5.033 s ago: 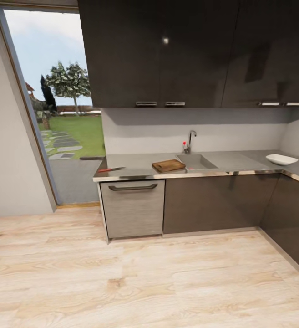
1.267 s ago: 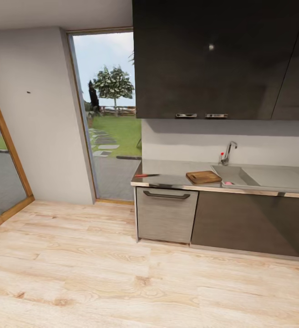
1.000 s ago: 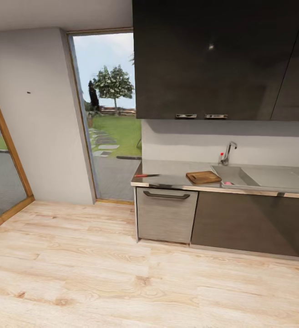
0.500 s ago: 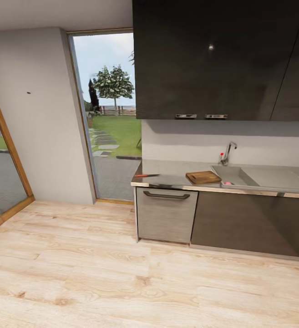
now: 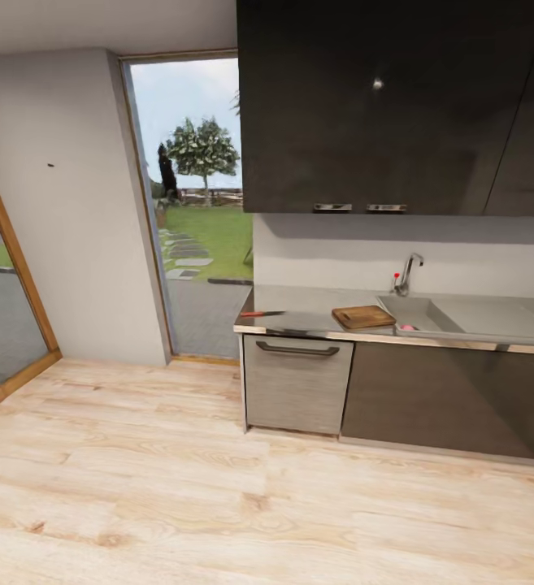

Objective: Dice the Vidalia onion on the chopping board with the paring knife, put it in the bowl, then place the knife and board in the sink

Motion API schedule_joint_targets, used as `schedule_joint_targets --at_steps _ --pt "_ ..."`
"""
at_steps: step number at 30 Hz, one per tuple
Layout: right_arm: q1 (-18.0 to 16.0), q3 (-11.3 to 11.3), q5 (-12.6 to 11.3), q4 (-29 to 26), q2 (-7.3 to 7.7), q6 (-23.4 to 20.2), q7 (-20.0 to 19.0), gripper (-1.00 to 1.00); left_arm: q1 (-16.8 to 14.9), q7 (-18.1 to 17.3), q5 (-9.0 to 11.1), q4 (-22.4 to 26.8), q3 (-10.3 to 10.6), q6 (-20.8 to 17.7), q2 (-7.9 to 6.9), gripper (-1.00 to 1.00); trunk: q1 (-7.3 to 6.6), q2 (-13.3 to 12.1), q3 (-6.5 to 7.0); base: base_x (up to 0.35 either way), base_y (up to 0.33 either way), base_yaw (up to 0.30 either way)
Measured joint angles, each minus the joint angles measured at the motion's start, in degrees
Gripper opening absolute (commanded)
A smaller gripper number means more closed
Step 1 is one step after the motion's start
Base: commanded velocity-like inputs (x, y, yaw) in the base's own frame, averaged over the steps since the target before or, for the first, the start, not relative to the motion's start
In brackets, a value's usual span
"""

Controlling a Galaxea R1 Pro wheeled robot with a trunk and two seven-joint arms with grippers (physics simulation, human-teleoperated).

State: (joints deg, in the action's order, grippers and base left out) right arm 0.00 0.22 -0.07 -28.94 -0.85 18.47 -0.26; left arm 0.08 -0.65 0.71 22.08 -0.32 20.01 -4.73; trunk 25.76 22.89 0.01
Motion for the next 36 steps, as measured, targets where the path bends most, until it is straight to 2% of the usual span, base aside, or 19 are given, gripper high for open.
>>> schedule_joint_targets --at_steps 6,28,36 --pt "0.0 0.1 0.0 0.0 0.06 0.0 0.0 1.00 0.0 0.0 0.0 1.7 0.0 0.2 -0.01 1.00 -0.01 0.0 0.00 0.162 0.151 0.000" --pt "0.0 0.2 -0.1 0.0 0.00 0.0 0.3 1.00 0.0 0.0 0.0 1.6 0.1 0.4 -0.10 1.00 -0.01 0.0 0.00 0.227 0.058 0.000" --pt "0.0 0.2 -0.1 0.1 -0.02 0.0 0.3 1.00 0.0 0.0 0.0 1.5 0.1 0.4 -0.10 1.00 0.01 0.0 0.00 0.062 0.017 0.000"
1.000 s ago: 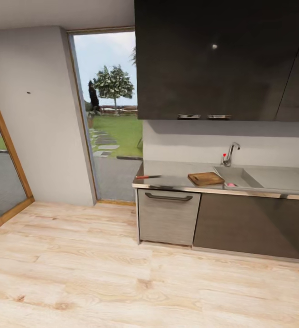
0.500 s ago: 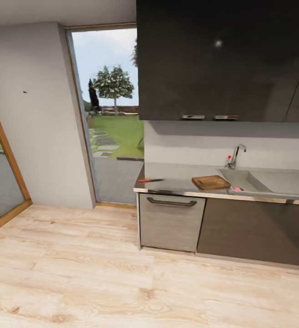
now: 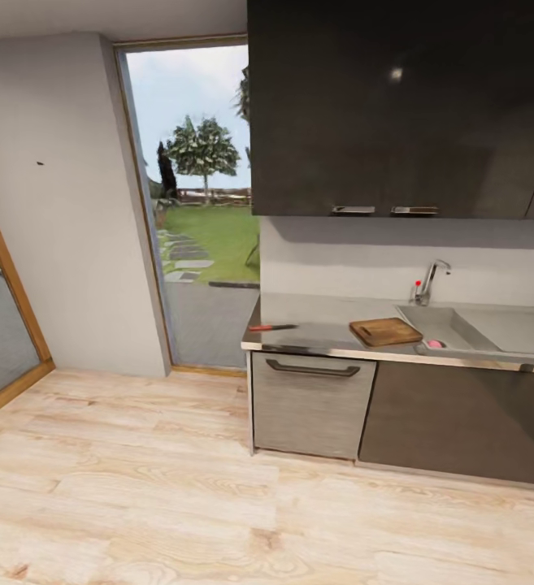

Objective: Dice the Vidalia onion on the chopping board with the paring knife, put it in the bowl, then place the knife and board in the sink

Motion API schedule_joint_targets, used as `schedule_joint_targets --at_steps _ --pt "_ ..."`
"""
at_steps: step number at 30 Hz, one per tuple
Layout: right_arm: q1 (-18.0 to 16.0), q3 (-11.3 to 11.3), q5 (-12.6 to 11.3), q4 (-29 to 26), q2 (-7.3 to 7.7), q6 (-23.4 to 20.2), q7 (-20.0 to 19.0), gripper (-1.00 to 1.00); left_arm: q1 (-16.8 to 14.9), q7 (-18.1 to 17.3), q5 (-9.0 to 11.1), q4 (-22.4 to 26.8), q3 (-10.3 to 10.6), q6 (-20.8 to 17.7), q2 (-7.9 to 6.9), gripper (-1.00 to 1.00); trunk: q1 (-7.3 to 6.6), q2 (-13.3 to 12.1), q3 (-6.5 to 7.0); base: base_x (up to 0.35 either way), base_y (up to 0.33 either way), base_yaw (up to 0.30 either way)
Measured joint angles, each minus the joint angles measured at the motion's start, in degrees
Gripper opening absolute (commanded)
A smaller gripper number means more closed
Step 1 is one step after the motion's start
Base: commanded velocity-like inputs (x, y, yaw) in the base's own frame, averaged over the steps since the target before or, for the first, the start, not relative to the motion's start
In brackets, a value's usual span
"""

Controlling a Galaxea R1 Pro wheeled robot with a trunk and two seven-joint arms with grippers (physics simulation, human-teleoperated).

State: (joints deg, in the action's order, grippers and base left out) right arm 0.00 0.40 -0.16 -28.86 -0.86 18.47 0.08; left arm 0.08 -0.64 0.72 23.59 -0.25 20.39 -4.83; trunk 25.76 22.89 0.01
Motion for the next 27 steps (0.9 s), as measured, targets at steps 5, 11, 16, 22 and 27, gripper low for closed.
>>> schedule_joint_targets --at_steps 5,11,16,22,27 --pt "0.0 0.0 0.1 0.2 -0.08 0.0 0.1 1.00 0.0 0.0 0.0 0.0 0.0 0.0 0.00 1.00 0.00 0.0 0.00 0.003 0.001 0.000" --pt "0.0 0.0 0.0 0.2 -0.07 0.0 0.0 1.00 0.0 0.0 0.0 0.0 -0.1 0.0 -0.09 1.00 0.00 0.0 0.00 0.000 0.042 0.000" --pt "0.0 0.0 0.0 -0.1 0.03 0.0 0.1 1.00 0.0 0.0 0.0 0.0 -0.1 0.0 -0.09 1.00 -0.01 0.0 0.00 0.028 0.201 0.000" --pt "0.0 0.1 0.0 -0.6 0.16 0.0 0.1 1.00 0.0 0.0 0.0 0.0 -0.1 0.0 -0.09 1.00 0.00 0.0 0.00 0.019 0.058 0.000" --pt "0.0 0.0 0.0 -0.8 0.17 0.0 0.0 1.00 0.0 0.0 0.0 -0.1 -0.1 0.0 -0.09 1.00 0.00 0.0 0.00 0.002 0.007 0.000"
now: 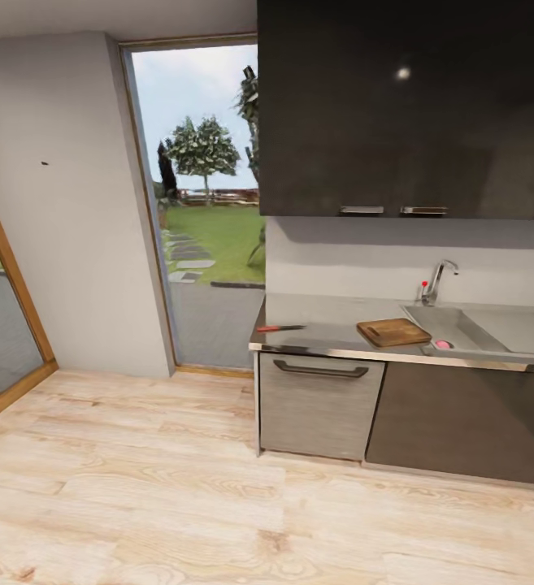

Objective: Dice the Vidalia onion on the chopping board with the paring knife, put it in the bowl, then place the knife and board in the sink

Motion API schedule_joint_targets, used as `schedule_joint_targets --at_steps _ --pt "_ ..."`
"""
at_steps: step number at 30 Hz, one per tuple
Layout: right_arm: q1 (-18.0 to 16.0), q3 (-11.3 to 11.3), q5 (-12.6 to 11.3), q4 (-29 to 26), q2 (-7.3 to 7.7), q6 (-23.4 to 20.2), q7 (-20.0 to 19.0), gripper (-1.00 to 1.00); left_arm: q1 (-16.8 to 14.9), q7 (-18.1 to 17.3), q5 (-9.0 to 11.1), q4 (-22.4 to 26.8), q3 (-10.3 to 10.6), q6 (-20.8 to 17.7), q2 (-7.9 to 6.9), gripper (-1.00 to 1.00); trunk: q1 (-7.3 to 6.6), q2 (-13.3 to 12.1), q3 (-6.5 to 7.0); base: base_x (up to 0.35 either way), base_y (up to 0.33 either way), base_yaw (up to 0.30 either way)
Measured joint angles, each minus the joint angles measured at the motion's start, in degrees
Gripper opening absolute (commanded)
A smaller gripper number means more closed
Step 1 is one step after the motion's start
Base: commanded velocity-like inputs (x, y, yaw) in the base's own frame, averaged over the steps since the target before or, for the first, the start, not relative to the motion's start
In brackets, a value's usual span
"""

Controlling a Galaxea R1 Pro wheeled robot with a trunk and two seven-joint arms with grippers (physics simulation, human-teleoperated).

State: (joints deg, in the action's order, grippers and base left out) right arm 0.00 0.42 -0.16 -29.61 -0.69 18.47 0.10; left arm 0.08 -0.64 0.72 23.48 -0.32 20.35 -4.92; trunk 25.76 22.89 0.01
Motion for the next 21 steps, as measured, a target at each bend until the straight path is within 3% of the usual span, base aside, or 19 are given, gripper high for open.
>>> schedule_joint_targets --at_steps 15,21 --pt "0.0 0.1 0.1 -1.6 0.18 -0.2 0.6 1.00 0.0 0.0 0.0 -0.3 0.0 0.0 0.08 1.00 0.00 0.0 0.00 0.000 0.000 0.000" --pt "0.0 0.1 0.1 -11.2 0.49 -4.0 6.8 1.00 0.0 0.1 0.1 -0.3 0.0 -0.1 0.14 1.00 0.00 0.0 0.00 0.000 0.000 0.000"
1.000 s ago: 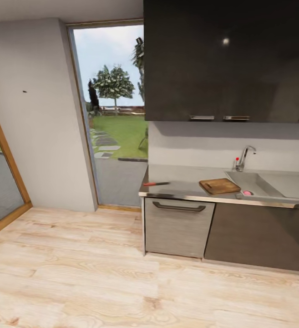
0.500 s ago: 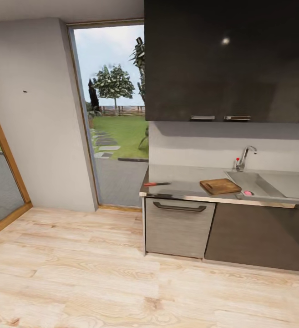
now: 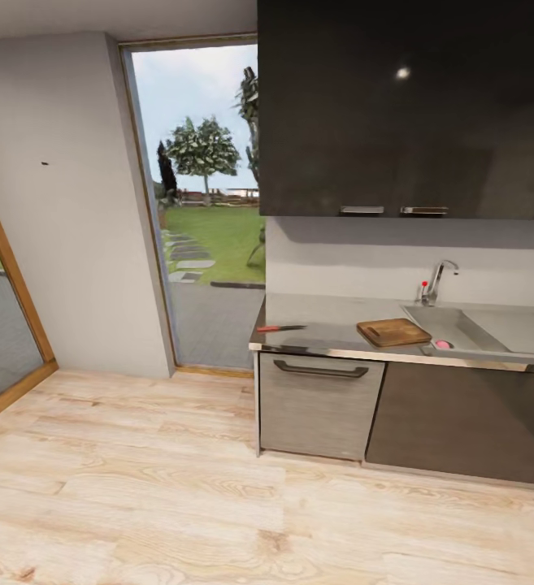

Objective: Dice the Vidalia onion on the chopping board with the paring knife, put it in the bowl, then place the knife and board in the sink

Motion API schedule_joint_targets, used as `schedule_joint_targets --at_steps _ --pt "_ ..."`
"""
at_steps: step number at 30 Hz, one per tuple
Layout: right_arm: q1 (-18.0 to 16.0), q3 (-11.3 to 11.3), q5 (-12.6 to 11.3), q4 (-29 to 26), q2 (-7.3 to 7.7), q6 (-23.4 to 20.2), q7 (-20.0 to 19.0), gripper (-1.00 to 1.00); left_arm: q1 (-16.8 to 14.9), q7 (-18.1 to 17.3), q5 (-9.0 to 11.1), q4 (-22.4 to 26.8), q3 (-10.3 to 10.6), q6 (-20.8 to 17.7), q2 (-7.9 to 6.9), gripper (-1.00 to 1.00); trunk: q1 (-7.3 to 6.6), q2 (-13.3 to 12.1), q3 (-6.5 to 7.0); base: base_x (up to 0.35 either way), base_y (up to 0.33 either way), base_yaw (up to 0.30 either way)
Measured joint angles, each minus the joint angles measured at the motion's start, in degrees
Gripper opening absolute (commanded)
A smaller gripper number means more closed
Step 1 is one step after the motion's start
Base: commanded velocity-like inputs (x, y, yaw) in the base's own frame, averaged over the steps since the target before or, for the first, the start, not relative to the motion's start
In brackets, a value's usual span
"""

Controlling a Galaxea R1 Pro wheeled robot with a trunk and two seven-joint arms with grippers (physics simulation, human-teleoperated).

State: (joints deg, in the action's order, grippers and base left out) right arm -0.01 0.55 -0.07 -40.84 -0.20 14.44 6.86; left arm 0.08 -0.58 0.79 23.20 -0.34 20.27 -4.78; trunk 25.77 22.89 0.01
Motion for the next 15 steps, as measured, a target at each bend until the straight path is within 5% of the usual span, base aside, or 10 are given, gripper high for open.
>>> schedule_joint_targets --at_steps 6,15 --pt "0.0 0.0 0.0 -12.0 0.03 -10.4 3.5 1.00 0.0 0.0 0.0 0.0 -0.1 0.0 -0.01 1.00 0.00 0.0 0.00 0.000 0.000 0.000" --pt "-0.1 0.0 0.0 -27.3 0.00 -19.7 4.2 1.00 0.0 0.0 0.0 0.0 0.0 0.0 0.05 1.00 0.00 0.0 0.01 0.000 0.000 0.000"
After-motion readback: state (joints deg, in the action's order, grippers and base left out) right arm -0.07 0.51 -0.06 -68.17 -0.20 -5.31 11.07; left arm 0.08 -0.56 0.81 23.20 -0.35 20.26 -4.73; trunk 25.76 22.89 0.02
